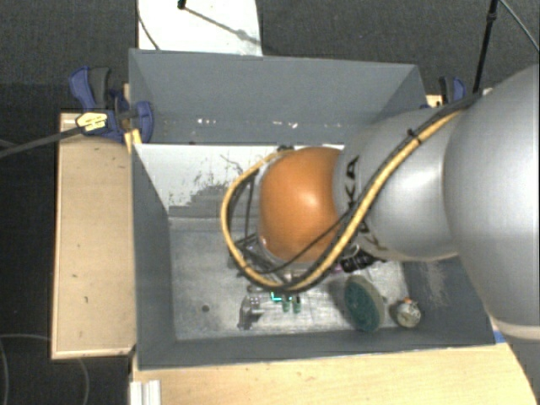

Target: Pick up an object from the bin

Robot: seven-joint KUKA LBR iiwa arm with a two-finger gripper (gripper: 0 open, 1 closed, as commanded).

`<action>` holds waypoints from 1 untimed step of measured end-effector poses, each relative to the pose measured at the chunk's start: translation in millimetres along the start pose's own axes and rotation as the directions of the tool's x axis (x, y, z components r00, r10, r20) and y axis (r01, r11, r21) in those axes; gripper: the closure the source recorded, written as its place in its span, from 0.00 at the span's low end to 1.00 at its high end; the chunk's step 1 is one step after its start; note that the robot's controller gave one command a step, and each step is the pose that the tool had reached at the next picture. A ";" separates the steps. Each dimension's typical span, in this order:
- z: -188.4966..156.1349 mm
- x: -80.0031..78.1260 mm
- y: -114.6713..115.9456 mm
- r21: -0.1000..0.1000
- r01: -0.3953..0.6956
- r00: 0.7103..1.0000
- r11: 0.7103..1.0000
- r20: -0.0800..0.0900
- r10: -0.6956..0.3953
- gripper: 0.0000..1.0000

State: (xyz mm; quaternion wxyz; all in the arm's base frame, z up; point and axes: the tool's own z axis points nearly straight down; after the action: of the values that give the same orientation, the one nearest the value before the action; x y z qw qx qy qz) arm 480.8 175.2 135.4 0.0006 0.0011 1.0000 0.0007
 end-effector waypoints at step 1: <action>39.2 -34.0 -76.5 0.006 -0.004 1.000 1.000 -0.003 0.004 0.00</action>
Offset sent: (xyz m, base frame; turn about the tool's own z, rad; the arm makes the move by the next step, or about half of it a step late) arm 0.0328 -0.0706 -0.0376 -0.0040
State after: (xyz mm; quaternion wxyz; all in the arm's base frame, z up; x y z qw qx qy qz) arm 514.7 98.6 96.1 -0.0010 0.0032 1.0000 -0.0024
